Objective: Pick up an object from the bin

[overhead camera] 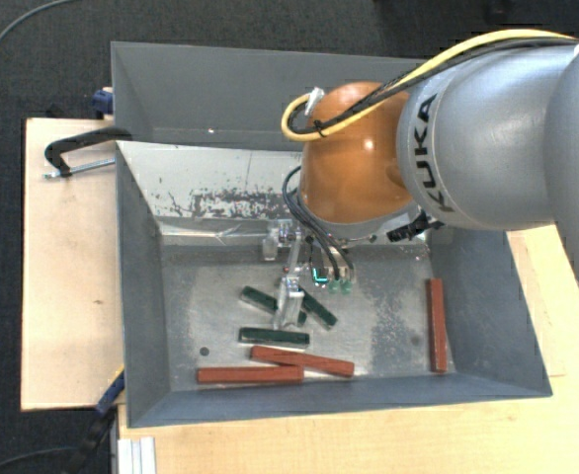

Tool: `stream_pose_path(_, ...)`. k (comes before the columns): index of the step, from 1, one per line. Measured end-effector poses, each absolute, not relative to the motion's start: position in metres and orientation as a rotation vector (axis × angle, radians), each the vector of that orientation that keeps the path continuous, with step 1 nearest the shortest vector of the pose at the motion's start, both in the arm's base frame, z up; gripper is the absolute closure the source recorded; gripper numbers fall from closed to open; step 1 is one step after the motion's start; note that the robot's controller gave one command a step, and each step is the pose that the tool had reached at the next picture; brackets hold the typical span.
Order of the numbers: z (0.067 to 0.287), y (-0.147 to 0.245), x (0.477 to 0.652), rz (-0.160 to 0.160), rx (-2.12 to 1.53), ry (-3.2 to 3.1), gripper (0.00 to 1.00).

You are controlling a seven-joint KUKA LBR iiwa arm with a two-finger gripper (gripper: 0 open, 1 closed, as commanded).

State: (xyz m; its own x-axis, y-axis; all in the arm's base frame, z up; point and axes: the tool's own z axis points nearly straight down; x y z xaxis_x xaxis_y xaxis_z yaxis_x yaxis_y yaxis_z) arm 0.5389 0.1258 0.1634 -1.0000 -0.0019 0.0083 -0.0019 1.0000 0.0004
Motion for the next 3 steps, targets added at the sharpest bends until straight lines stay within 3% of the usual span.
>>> stream_pose_path(1,0.067,0.117,0.556,-0.001,-0.162,-3.131,0.00)
stream_pose_path(2,0.071,0.117,0.558,-0.003,-0.162,-3.137,1.00)
stream_pose_path(3,0.214,0.116,0.579,-0.009,-0.214,-3.150,1.00)
